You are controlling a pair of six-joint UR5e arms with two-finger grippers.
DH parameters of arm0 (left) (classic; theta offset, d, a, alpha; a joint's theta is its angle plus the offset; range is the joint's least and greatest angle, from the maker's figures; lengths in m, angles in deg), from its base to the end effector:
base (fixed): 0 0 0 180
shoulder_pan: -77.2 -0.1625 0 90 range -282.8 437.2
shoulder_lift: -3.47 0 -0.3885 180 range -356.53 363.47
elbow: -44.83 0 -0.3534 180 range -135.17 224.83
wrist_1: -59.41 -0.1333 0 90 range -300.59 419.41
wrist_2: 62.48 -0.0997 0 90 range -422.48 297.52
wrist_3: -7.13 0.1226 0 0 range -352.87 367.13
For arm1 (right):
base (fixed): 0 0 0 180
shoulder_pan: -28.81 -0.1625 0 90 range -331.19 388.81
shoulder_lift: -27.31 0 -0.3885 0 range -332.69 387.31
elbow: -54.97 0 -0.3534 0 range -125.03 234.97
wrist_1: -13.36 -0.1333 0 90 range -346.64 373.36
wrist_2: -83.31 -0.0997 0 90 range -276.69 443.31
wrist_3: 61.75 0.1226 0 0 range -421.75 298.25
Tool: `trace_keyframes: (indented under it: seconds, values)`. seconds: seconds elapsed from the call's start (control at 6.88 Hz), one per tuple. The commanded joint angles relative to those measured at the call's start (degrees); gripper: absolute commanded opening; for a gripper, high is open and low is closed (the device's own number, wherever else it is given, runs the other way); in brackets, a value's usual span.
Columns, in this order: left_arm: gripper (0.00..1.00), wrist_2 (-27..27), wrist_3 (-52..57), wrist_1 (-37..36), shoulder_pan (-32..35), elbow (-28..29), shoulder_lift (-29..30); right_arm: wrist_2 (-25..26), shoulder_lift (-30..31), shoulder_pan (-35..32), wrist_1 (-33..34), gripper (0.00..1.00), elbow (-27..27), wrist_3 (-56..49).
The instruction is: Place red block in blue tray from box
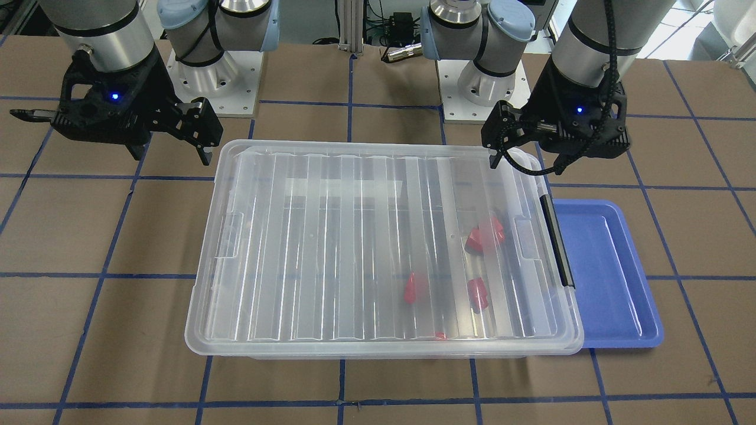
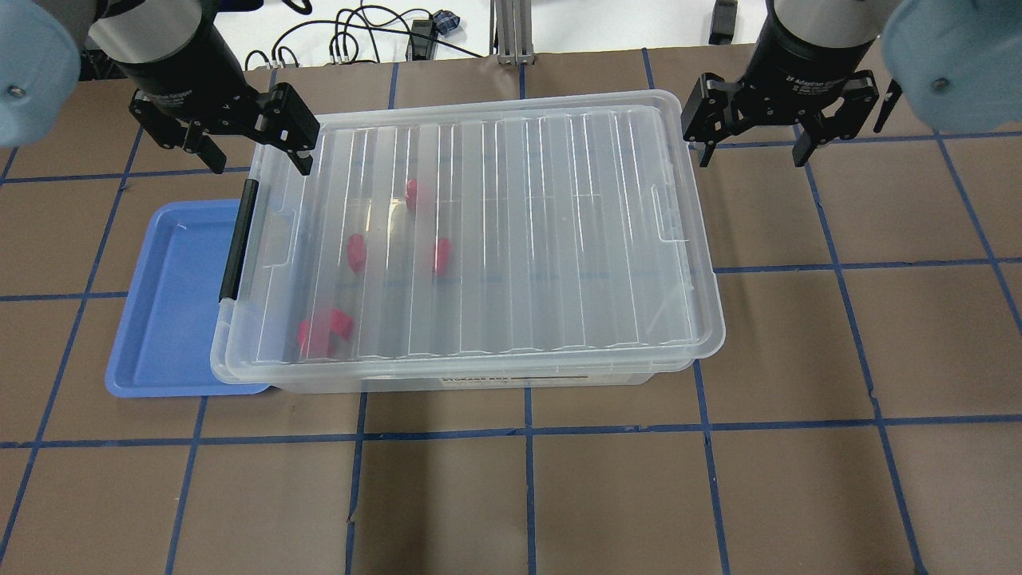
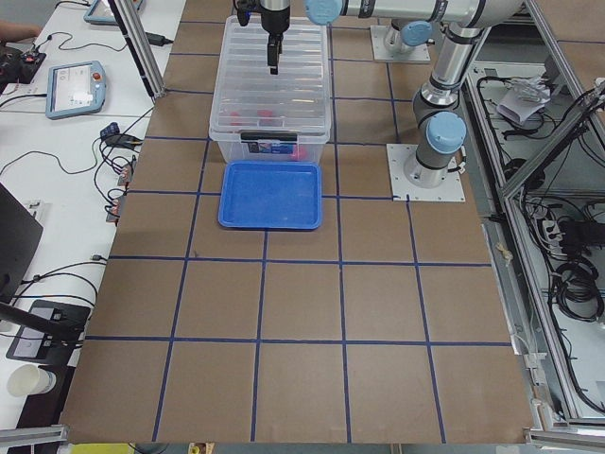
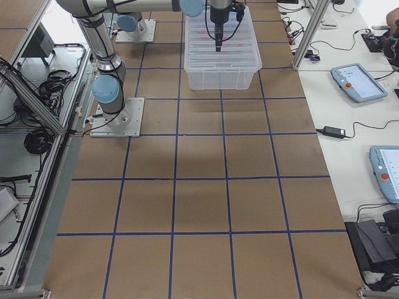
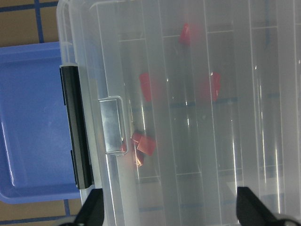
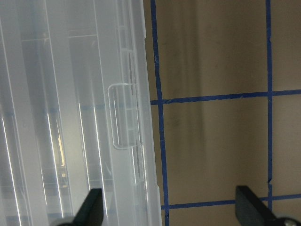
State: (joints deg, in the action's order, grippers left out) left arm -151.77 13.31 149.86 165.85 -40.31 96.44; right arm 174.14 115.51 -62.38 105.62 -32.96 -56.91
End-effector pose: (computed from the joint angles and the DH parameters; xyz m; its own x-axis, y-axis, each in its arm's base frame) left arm -0.1236 -0.4791 0.4421 -0.9964 0.0845 0.0096 0.0842 0.9961 -0.0263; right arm 0.1413 -0.4678 0.4344 -0.9979 0.0642 0.0107 0.0637 0.9969 -0.0452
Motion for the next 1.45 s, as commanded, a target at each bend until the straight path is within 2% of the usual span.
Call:
trace_keyframes:
  seconds: [0.0,0.15,0.29,0.73,0.87,1.31]
  values:
    - [1.0,0.1,-0.1,0.0,0.0,0.0,0.0,-0.2,-2.4,0.1,9.7,1.0,-5.6,0.0]
    - [1.0,0.1,0.0,0.0,0.0,0.1,-0.2,-0.2,-4.3,0.1,21.3,1.0,-10.6,-0.3]
    - [1.0,0.1,-0.1,0.0,0.0,0.1,0.1,0.0,-6.1,0.1,25.7,1.0,-14.1,-0.3]
    - [1.0,0.1,-0.3,-0.7,0.0,0.1,0.2,0.8,-6.6,0.1,25.9,1.0,-14.9,-0.7]
    - [1.0,-0.1,-0.5,-0.7,0.3,0.0,0.3,6.1,-6.6,0.1,25.4,1.0,-15.2,-0.8]
    - [1.0,-0.1,0.0,-0.7,0.2,0.0,-0.5,14.8,-6.7,1.0,24.9,1.0,-15.3,-0.7]
